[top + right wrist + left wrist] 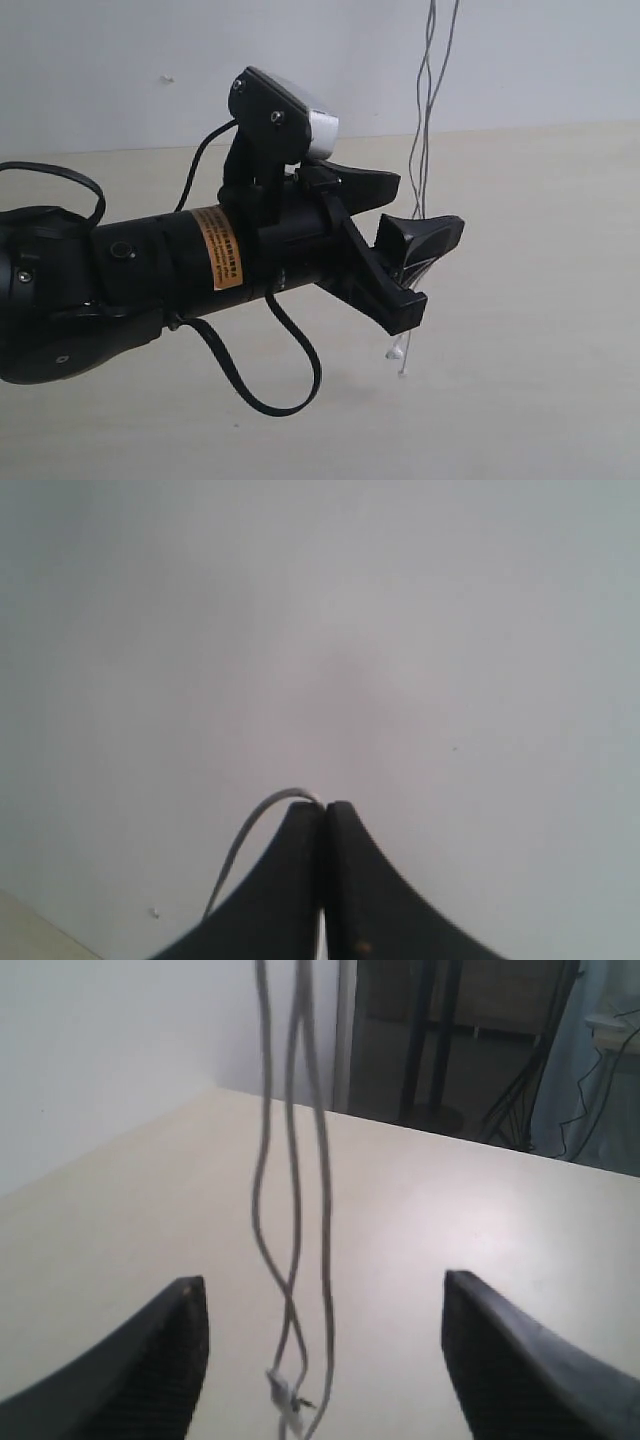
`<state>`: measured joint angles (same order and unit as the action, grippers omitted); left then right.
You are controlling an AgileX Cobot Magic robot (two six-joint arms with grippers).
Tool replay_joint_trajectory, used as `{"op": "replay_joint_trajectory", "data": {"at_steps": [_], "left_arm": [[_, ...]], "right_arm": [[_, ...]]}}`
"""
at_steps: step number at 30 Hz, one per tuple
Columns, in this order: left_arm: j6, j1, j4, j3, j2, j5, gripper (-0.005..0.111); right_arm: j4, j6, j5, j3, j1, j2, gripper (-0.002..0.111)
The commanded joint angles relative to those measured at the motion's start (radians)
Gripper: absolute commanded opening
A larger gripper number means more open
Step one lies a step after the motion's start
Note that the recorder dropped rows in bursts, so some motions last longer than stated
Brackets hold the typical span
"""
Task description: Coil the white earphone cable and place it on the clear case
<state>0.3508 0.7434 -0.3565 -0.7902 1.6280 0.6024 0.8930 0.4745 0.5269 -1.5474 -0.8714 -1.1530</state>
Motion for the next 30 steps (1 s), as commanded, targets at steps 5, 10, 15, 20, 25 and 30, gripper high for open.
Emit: {"op": "replay_joint_trajectory", "data": {"at_steps": [5, 10, 15, 20, 25, 30], "left_arm": [[0.015, 0.005, 0.0, -0.007, -0.008, 0.015, 0.044], [-0.024, 0.005, 0.019, -0.007, -0.01, -0.004, 0.0], [-0.031, 0.005, 0.089, -0.007, -0.018, -0.05, 0.0], [-0.038, -0.026, 0.099, -0.007, -0.033, -0.05, 0.0], [-0.038, -0.06, 0.099, -0.034, -0.058, -0.066, 0.0], [-0.079, -0.071, 0.099, -0.097, -0.088, -0.217, 0.0]], "right_arm": [[0.002, -0.004, -0.023, -0.006, -0.001, 0.0, 0.0], [0.002, -0.004, -0.016, -0.006, -0.001, 0.0, 0.0], [0.005, -0.004, -0.006, -0.006, -0.001, 0.002, 0.0], [-0.014, -0.004, 0.013, -0.006, -0.001, 0.035, 0.0], [-0.152, -0.009, 0.126, -0.006, -0.001, 0.109, 0.0], [-0.41, -0.215, 0.285, -0.004, -0.001, 0.182, 0.0]]}}
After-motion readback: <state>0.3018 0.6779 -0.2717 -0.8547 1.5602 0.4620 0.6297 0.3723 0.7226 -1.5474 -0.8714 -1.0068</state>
